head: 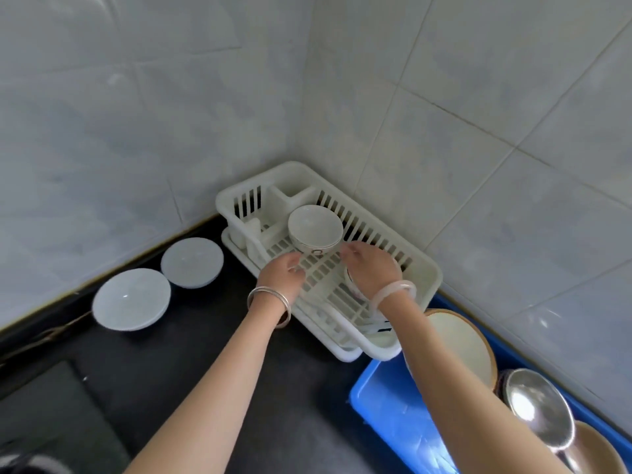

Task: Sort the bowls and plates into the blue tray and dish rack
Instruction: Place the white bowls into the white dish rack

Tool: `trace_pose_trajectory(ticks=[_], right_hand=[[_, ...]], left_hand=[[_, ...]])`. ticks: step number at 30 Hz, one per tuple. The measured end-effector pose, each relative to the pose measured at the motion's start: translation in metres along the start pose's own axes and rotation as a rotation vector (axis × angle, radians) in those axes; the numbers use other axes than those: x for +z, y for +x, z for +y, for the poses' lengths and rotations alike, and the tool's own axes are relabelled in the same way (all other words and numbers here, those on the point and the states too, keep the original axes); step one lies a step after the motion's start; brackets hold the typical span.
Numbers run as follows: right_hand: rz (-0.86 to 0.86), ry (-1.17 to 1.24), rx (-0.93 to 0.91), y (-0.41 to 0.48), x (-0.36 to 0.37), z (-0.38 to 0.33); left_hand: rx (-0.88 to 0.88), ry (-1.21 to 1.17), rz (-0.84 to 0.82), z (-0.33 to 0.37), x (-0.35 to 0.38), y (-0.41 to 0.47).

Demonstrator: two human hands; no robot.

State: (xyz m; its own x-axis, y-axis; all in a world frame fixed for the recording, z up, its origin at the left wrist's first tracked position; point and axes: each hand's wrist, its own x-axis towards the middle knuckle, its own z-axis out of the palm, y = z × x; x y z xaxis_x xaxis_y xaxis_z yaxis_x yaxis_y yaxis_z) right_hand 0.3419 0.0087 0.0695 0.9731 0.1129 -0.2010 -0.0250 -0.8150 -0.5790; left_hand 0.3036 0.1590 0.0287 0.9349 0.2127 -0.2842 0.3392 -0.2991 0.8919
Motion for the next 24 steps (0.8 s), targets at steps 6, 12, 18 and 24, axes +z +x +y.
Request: trace_pose_trajectory(ticks=[6,12,18,24], right_hand=[[-0.186,0.059,-0.094,-0.01,0.088,-0.067],[-0.308,-0.065,-0.054,0.014,0.176,-0.101],[-0.32,0.013,0.141,0.051,0.219,-0.111],[-0.343,0.448,0.349,0.067,0.237,-0.118]], left_hand=[[-0.094,-0.074,0.476,-0.066,-0.064,-0.034],[-0.283,0.003,0.781,-0.134,-0.119,-0.033],[-0.403,-0.117,0.8,-0.17,-0.146,-0.022],[-0.43,-0.339,0.835,-0.185,-0.156,-0.021]])
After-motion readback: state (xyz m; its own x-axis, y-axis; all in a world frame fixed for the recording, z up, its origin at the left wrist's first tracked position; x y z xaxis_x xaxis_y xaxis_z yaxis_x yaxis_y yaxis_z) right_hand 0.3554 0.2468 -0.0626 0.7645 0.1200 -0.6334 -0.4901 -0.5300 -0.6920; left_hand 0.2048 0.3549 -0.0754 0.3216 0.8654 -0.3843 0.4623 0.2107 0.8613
